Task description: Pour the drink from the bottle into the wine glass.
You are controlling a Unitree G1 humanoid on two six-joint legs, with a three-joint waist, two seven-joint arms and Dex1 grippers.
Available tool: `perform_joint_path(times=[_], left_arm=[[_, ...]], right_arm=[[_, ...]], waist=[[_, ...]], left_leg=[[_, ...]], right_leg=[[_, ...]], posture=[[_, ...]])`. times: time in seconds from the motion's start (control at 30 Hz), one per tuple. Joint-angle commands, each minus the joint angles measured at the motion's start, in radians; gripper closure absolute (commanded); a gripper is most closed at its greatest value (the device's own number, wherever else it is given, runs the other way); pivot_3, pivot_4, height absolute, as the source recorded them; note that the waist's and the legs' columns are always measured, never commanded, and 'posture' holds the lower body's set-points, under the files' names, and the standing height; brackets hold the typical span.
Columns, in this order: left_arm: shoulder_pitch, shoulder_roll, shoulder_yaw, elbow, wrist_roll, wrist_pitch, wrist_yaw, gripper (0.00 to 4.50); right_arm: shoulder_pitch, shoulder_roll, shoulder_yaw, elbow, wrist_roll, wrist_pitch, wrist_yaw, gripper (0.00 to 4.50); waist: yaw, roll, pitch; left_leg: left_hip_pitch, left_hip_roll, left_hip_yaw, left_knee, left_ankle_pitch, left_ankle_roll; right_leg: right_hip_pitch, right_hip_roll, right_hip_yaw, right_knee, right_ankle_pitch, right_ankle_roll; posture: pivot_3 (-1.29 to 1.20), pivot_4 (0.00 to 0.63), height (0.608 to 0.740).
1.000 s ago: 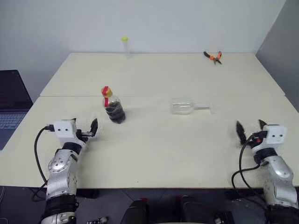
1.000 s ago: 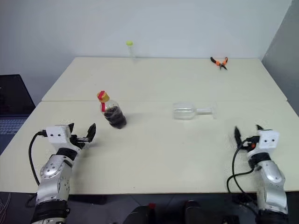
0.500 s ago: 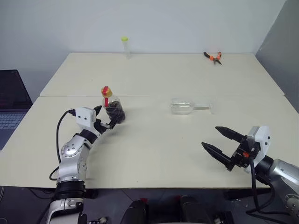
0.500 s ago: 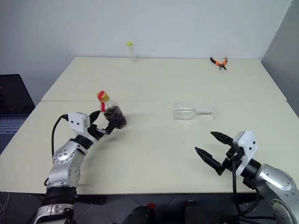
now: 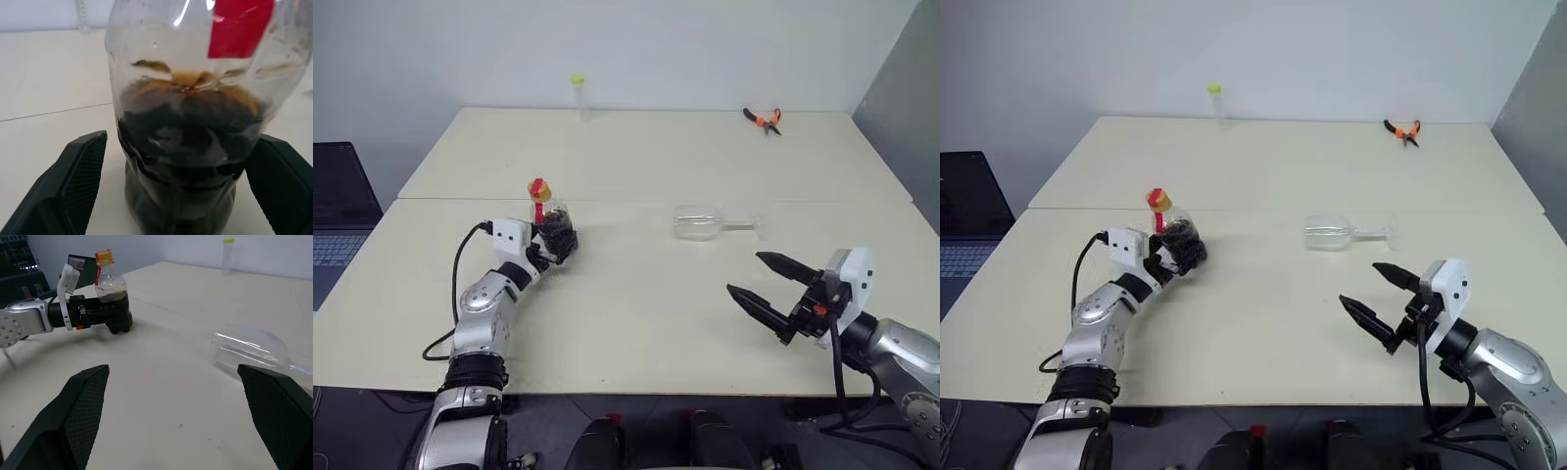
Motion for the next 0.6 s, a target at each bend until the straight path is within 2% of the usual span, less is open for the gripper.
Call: perform_joint_path(times=[0.03,0.1,0.2,0.27,0.43,0.5,0.6], left_arm=[[-0.033,-0.003,0.002,0.010,0.006,-0.031,0.001,0.08],[-0.051,-0.013,0.001,0.028,0.007,-0.044,0.000,0.08],[-0.067,-0.023,0.002,0.044,0.004,-0.058,-0.002,0.60],[-0.070,-0.025,0.003,0.047,0.004,-0.061,-0.004,1.27],[-0.080,-0.029,0.004,0.046,-0.013,-0.051,-0.022,2.42],[-0.078,-0.028,0.003,0.034,-0.018,-0.042,-0.030,2.64],[-0.062,-0.026,-0.021,-0.029,-0.020,-0.021,-0.064,2.69]], right_arm=[[-0.016,0.005,-0.007,-0.021,0.004,-0.004,-0.002,0.00],[-0.019,0.007,-0.002,-0.019,-0.002,-0.006,-0.002,0.00],[-0.019,0.009,-0.001,-0.020,-0.004,-0.008,-0.004,0.00],[-0.017,0.010,-0.002,-0.022,-0.005,-0.008,-0.005,0.00],[-0.010,0.015,-0.002,-0.029,-0.010,-0.008,-0.010,0.00],[-0.006,0.016,-0.001,-0.035,-0.010,-0.007,-0.011,0.00],[-0.001,0.018,0.005,-0.044,-0.024,-0.012,-0.016,0.00]], waist=[[0.000,0.000,0.000],[0.000,0.000,0.000],[0.000,-0.001,0.000],[0.000,-0.001,0.000],[0.000,-0.001,0.001],[0.000,-0.001,0.001],[0.000,-0.002,0.001]], left_leg=[[0.000,0.000,0.000,0.000,0.000,0.000],[0.000,0.000,0.000,0.000,0.000,0.000],[0.000,0.000,0.000,0.000,0.000,0.000],[0.000,0.000,0.000,0.000,0.000,0.000],[0.000,0.000,0.000,0.000,0.000,0.000],[0.000,0.000,0.000,0.000,0.000,0.000],[0.000,0.000,0.000,0.000,0.000,0.000]], right_leg=[[0.000,0.000,0.000,0.000,0.000,0.000],[0.000,0.000,0.000,0.000,0.000,0.000],[0.000,0.000,0.000,0.000,0.000,0.000],[0.000,0.000,0.000,0.000,0.000,0.000],[0.000,0.000,0.000,0.000,0.000,0.000],[0.000,0.000,0.000,0.000,0.000,0.000],[0.000,0.000,0.000,0.000,0.000,0.000]], posture=[[0.00,0.150,0.740],[0.00,0.150,0.740],[0.00,0.150,0.740],[0.00,0.150,0.740],[0.00,0.150,0.740],[0.00,0.150,0.740],[0.00,0.150,0.740]])
